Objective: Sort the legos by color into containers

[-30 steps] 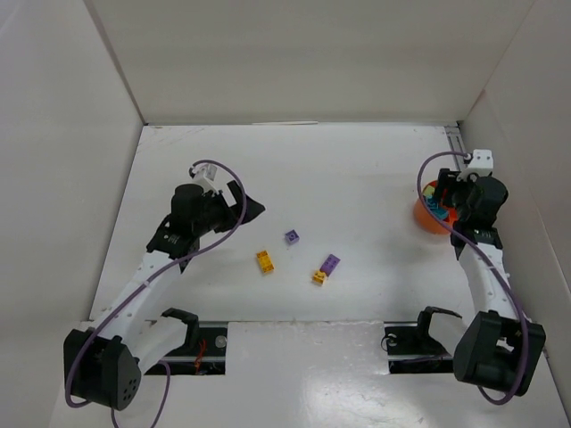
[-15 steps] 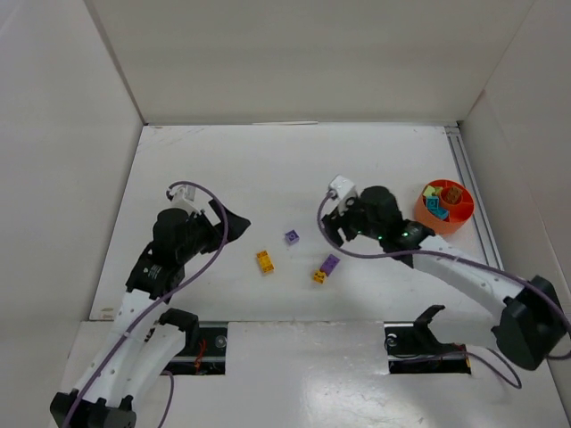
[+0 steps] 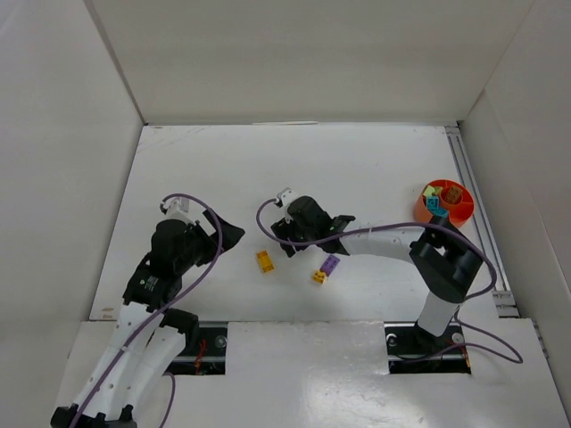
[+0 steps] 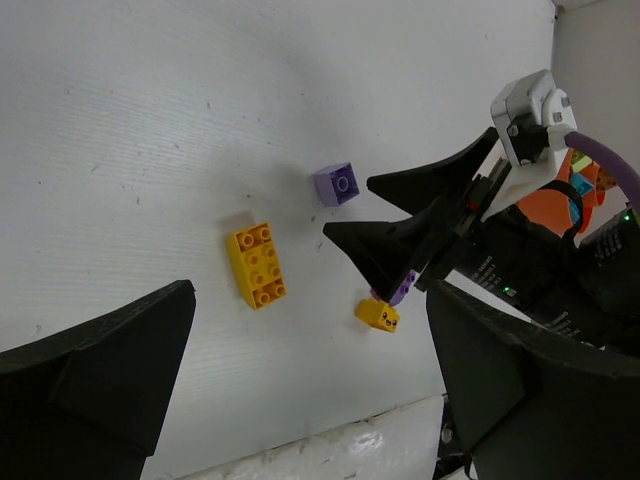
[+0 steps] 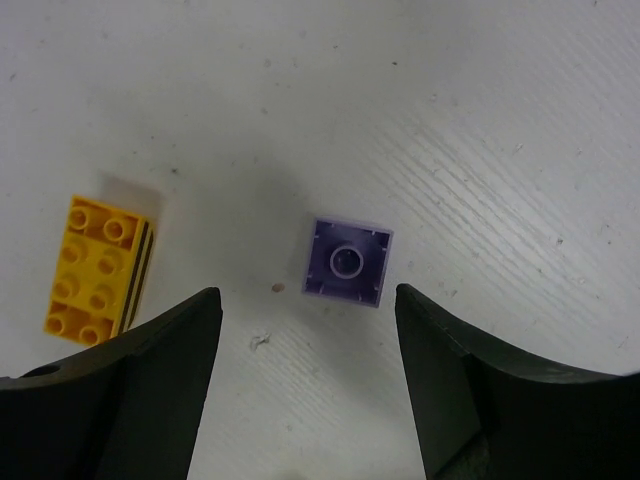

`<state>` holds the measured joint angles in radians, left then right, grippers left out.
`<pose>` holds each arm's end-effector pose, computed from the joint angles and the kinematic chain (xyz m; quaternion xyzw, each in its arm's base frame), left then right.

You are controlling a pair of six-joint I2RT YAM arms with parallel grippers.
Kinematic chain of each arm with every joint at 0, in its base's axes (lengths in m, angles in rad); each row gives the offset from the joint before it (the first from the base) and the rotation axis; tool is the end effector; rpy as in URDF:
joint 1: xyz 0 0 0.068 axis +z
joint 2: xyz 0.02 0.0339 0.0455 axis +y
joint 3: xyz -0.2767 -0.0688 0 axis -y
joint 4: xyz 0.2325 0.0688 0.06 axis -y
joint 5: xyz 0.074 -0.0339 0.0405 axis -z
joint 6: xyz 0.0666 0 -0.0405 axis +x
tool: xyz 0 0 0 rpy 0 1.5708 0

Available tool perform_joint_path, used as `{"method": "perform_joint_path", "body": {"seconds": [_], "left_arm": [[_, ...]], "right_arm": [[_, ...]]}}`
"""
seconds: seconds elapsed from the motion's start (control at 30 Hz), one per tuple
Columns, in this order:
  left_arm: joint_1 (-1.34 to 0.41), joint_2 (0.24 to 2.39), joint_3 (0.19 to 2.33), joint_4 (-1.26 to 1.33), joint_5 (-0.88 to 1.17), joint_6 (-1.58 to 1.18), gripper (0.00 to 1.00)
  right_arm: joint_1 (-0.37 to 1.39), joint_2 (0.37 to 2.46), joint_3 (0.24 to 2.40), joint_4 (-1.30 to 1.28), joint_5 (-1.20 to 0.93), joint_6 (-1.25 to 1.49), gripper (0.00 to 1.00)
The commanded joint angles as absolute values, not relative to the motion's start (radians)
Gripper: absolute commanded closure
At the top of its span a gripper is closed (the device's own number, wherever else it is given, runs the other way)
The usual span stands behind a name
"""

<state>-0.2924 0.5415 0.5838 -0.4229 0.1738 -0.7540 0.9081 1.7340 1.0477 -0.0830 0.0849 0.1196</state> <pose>0.1329 -0.0520 0.2740 -0.1414 0.8142 -0.3413 0.4479 0.2405 0.2990 0.1880 -0.3381 0.8557 0.1575 0.3586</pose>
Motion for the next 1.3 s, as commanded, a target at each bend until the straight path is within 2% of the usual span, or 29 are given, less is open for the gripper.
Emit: {"method": "perform_joint_path", "body": {"seconds": [0.0, 0.23, 0.37, 0.47, 0.63, 0.73, 1.07, 1.27], "left_arm": [[-0.288, 0.566, 0.572, -0.374, 0.181, -0.758, 0.0], [-0.288, 0.577, 0.517, -0.29, 0.209, -0.758, 0.0], [-0.288, 0.577, 0.508, -0.27, 0.218, -0.758, 0.0], [-0.288, 0.577, 0.499, -0.258, 0.218, -0.758, 0.0], [-0.288, 0.555, 0.499, -0.258, 0.218, -0.758, 0.0], [-0.288, 0.546, 0.499, -0.258, 0.218, -0.758, 0.0], [-0.288, 0.546, 0.489, -0.235, 0.238, -0.749, 0.0], [-0.288, 0.592, 0.499, -0.187, 0.256, -0.73, 0.0]], "right_arm": [[0.907, 1.769, 1.115, -0.034, 0.17, 0.207, 0.25], [0.907, 1.865, 1.154, -0.034, 0.193, 0.239, 0.32], [0.907, 1.865, 1.144, -0.034, 0.232, 0.264, 0.49], [0.907, 1.865, 1.134, -0.034, 0.245, 0.264, 0.55], [0.907, 1.855, 1.134, -0.034, 0.245, 0.264, 0.79], [0.907, 1.83, 1.123, -0.034, 0.245, 0.264, 0.87], [0.836, 1.599, 1.058, -0.055, 0.219, 0.233, 0.93], [0.614, 1.324, 0.966, -0.202, 0.297, 0.193, 0.93]]}}
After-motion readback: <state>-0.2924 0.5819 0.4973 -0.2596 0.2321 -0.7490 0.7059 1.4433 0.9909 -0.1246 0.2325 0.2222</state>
